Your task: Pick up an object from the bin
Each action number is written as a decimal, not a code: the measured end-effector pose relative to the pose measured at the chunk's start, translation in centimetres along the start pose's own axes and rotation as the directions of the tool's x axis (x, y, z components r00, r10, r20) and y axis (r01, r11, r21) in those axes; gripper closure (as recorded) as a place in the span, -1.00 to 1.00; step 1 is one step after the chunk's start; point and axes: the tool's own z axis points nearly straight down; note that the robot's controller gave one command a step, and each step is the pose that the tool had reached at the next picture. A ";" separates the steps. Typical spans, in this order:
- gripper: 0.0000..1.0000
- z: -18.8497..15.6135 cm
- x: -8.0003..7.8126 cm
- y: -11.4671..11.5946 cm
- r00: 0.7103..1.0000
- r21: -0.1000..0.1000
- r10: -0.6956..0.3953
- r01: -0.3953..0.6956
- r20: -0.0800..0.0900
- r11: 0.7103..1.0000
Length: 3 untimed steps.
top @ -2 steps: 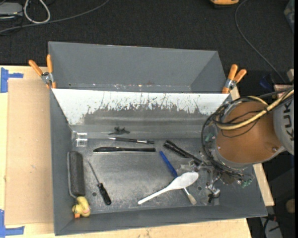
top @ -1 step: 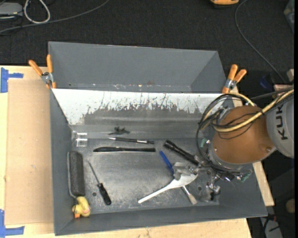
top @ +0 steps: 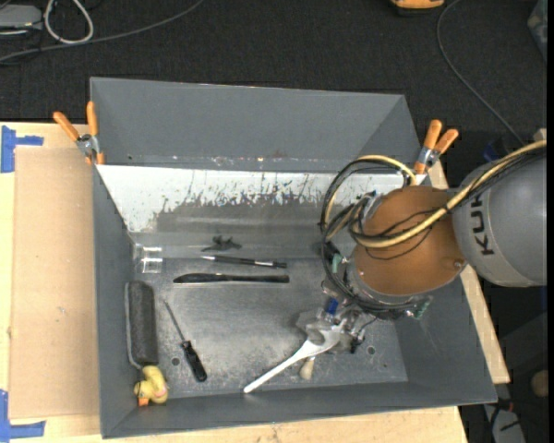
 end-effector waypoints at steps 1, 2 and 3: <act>1.00 0.0 0.0 0.0 1.000 0.000 0.001 -0.001 0.000 1.000; 1.00 -1.4 0.0 0.2 1.000 -0.004 0.003 -0.003 -0.002 1.000; 1.00 -3.7 0.0 0.1 1.000 -0.001 0.004 -0.004 0.000 1.000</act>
Offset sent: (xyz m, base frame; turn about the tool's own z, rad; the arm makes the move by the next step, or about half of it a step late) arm -0.0001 0.0001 0.0395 0.0011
